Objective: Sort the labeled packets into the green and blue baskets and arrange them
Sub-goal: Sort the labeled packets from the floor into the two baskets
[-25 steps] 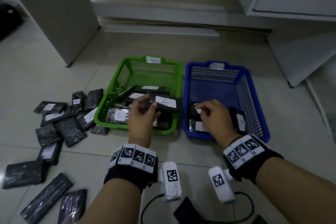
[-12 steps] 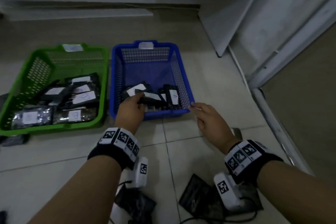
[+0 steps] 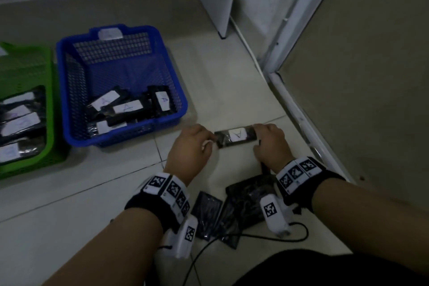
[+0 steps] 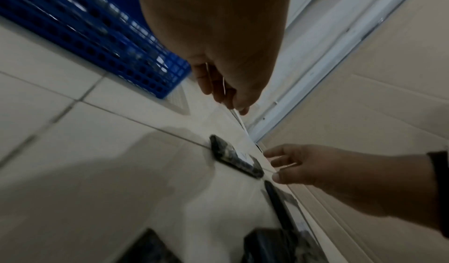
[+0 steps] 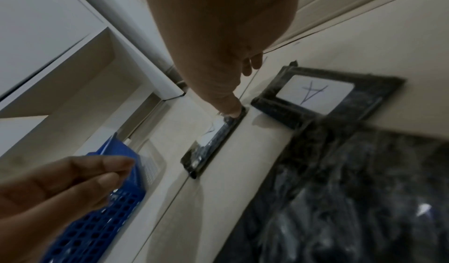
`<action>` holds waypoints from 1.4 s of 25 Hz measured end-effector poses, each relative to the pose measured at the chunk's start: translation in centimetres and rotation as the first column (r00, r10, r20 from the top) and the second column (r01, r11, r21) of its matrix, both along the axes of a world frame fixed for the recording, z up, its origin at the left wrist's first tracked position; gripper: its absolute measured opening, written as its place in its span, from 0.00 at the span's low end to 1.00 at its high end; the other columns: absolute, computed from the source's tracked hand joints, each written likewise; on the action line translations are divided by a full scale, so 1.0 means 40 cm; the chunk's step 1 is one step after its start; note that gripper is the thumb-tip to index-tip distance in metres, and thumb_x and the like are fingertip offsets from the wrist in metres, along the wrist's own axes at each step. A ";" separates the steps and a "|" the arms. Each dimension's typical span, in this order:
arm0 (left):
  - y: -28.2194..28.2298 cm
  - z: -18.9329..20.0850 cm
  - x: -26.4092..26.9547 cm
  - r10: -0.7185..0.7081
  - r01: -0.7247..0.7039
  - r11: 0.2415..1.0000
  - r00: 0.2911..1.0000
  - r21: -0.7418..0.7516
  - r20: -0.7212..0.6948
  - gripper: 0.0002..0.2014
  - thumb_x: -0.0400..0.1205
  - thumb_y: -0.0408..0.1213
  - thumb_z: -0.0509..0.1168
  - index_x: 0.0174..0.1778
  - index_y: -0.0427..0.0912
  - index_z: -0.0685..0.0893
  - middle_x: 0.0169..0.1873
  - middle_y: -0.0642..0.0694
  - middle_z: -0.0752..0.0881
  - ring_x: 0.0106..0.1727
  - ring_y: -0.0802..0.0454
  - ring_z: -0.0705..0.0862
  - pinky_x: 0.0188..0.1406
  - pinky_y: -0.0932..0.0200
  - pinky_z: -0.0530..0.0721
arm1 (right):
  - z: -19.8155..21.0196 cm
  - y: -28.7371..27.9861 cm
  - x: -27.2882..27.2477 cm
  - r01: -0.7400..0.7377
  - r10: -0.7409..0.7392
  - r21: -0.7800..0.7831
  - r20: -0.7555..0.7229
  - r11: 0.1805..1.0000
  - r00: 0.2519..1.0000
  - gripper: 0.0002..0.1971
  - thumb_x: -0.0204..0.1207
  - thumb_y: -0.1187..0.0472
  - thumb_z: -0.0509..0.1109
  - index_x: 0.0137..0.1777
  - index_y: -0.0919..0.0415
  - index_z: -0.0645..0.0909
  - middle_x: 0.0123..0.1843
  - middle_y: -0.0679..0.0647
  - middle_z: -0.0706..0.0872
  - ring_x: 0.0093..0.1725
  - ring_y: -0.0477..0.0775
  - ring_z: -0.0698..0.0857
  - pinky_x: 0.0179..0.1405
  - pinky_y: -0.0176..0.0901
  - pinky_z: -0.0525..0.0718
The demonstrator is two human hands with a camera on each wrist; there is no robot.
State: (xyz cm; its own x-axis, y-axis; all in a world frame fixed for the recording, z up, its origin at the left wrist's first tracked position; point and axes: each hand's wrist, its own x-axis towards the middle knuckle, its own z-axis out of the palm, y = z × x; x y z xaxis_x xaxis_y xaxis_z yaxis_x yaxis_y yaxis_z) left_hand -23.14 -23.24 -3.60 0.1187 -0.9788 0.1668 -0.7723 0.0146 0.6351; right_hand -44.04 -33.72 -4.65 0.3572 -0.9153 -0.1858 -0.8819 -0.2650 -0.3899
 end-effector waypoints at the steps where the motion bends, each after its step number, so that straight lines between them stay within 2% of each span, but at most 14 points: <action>1: -0.017 -0.014 -0.028 -0.021 0.022 0.999 1.000 0.037 -0.002 0.10 0.77 0.32 0.64 0.52 0.42 0.86 0.50 0.44 0.84 0.53 0.42 0.79 0.54 0.49 0.80 | 0.005 -0.003 -0.025 0.024 -0.023 0.023 -0.052 0.999 0.998 0.29 0.72 0.67 0.67 0.75 0.60 0.71 0.70 0.66 0.73 0.68 0.69 0.73 0.67 0.55 0.75; 6: -0.113 -0.081 -0.111 -0.058 0.037 0.962 0.996 0.270 0.072 0.28 0.80 0.32 0.65 0.77 0.39 0.69 0.76 0.38 0.70 0.76 0.39 0.68 0.76 0.48 0.67 | -0.005 0.004 -0.123 0.143 -0.139 0.210 -0.033 0.967 0.990 0.39 0.68 0.55 0.78 0.79 0.53 0.64 0.74 0.63 0.65 0.71 0.66 0.71 0.68 0.54 0.76; 9: -0.120 -0.100 -0.142 -0.066 0.037 0.979 0.988 0.199 0.138 0.27 0.77 0.29 0.67 0.73 0.34 0.73 0.62 0.30 0.79 0.61 0.31 0.78 0.59 0.42 0.80 | -0.019 0.004 -0.144 0.159 -0.158 0.253 -0.025 0.954 0.987 0.44 0.67 0.58 0.79 0.80 0.56 0.60 0.70 0.66 0.67 0.69 0.66 0.72 0.66 0.51 0.77; 11: -0.117 -0.104 -0.143 -0.033 0.000 0.967 0.991 0.253 0.129 0.27 0.74 0.32 0.70 0.71 0.36 0.76 0.58 0.33 0.76 0.54 0.33 0.78 0.52 0.43 0.81 | -0.029 -0.002 -0.142 0.128 -0.124 0.251 -0.029 0.960 0.992 0.45 0.66 0.60 0.78 0.81 0.58 0.58 0.68 0.67 0.71 0.68 0.66 0.72 0.64 0.50 0.75; 14: -0.104 -0.090 -0.129 0.061 -0.032 0.932 0.996 0.362 -0.070 0.20 0.72 0.34 0.73 0.60 0.40 0.81 0.53 0.40 0.76 0.52 0.38 0.79 0.50 0.54 0.77 | -0.041 -0.010 -0.131 0.132 -0.136 0.274 -0.004 0.953 0.991 0.41 0.63 0.59 0.80 0.74 0.62 0.65 0.63 0.65 0.78 0.63 0.65 0.78 0.59 0.50 0.79; 16: -0.089 -0.058 -0.108 0.126 -0.047 0.938 0.969 0.344 -0.212 0.10 0.73 0.35 0.73 0.50 0.46 0.84 0.46 0.47 0.82 0.49 0.48 0.82 0.41 0.64 0.74 | -0.037 -0.022 -0.120 0.115 -0.145 0.325 0.070 0.939 0.987 0.29 0.64 0.63 0.79 0.64 0.68 0.73 0.59 0.65 0.82 0.57 0.64 0.82 0.48 0.45 0.80; 17: -0.079 -0.038 -0.094 0.164 -0.064 0.947 0.939 0.315 -0.302 0.08 0.74 0.36 0.73 0.46 0.49 0.84 0.43 0.51 0.85 0.46 0.53 0.83 0.40 0.68 0.75 | -0.029 -0.027 -0.108 0.087 -0.136 0.345 0.120 0.934 0.983 0.23 0.67 0.65 0.78 0.60 0.70 0.76 0.56 0.66 0.84 0.55 0.64 0.83 0.46 0.45 0.79; 19: -0.063 0.000 -0.067 0.231 -0.119 0.965 0.808 0.235 -0.542 0.09 0.74 0.34 0.74 0.46 0.51 0.85 0.43 0.52 0.87 0.44 0.56 0.84 0.43 0.68 0.81 | -0.015 -0.039 -0.082 0.070 -0.194 0.401 0.277 0.913 0.941 0.14 0.71 0.68 0.74 0.56 0.71 0.81 0.54 0.67 0.87 0.53 0.65 0.85 0.53 0.51 0.81; 22: -0.056 0.051 -0.016 0.297 -0.281 0.946 0.546 0.162 -0.784 0.14 0.76 0.26 0.70 0.53 0.47 0.82 0.50 0.44 0.87 0.49 0.47 0.86 0.43 0.55 0.89 | 0.023 -0.039 -0.012 0.077 -0.430 0.579 0.504 0.812 0.749 0.11 0.76 0.73 0.67 0.57 0.68 0.82 0.53 0.65 0.87 0.50 0.59 0.85 0.57 0.52 0.83; 24: -0.054 0.076 0.029 0.305 -0.393 0.912 0.462 0.116 -0.833 0.15 0.77 0.25 0.69 0.55 0.45 0.78 0.51 0.45 0.86 0.49 0.47 0.87 0.40 0.57 0.89 | 0.045 -0.039 0.047 0.034 -0.491 0.630 0.569 0.776 0.660 0.11 0.76 0.75 0.65 0.54 0.64 0.82 0.49 0.64 0.87 0.46 0.59 0.85 0.51 0.50 0.84; 27: -0.031 0.103 0.125 0.363 -0.574 0.816 0.418 0.068 -0.833 0.15 0.77 0.29 0.71 0.53 0.47 0.74 0.49 0.44 0.87 0.49 0.51 0.88 0.42 0.54 0.89 | 0.094 -0.038 0.155 -0.021 -0.453 0.585 0.649 0.811 0.612 0.12 0.75 0.75 0.63 0.50 0.61 0.83 0.43 0.59 0.87 0.40 0.55 0.85 0.43 0.45 0.84; 29: -0.005 0.105 0.192 0.452 -0.685 0.727 0.425 0.048 -0.784 0.17 0.76 0.32 0.72 0.55 0.46 0.73 0.48 0.50 0.86 0.48 0.58 0.87 0.45 0.52 0.89 | 0.125 -0.040 0.230 -0.030 -0.374 0.490 0.703 0.871 0.604 0.12 0.76 0.74 0.63 0.53 0.61 0.83 0.40 0.54 0.87 0.37 0.48 0.86 0.39 0.40 0.84; 31: 0.024 0.105 0.245 0.540 -0.763 0.645 0.412 0.047 -0.734 0.18 0.77 0.36 0.72 0.57 0.48 0.73 0.48 0.52 0.85 0.50 0.58 0.87 0.47 0.54 0.88 | 0.157 -0.047 0.309 -0.033 -0.287 0.379 0.752 0.925 0.593 0.11 0.77 0.71 0.65 0.56 0.60 0.81 0.38 0.52 0.86 0.33 0.42 0.86 0.36 0.36 0.84; 35: 0.076 0.119 0.328 0.663 -0.818 0.576 0.462 0.007 -0.589 0.17 0.78 0.41 0.70 0.61 0.53 0.75 0.51 0.53 0.85 0.52 0.56 0.84 0.52 0.59 0.82 | 0.168 -0.095 0.482 -0.086 -0.178 0.311 0.726 0.947 0.664 0.19 0.76 0.66 0.67 0.66 0.54 0.74 0.41 0.56 0.87 0.41 0.57 0.88 0.44 0.50 0.87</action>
State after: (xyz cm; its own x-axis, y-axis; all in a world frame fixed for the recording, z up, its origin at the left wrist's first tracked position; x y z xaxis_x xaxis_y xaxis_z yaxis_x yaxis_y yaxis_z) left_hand -10.02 -20.19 1.14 0.9124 -0.4052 0.0584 -0.1508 -0.2001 0.9681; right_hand -24.75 -37.53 2.09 0.4537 -0.8803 -0.1389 -0.2732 0.0109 -0.9619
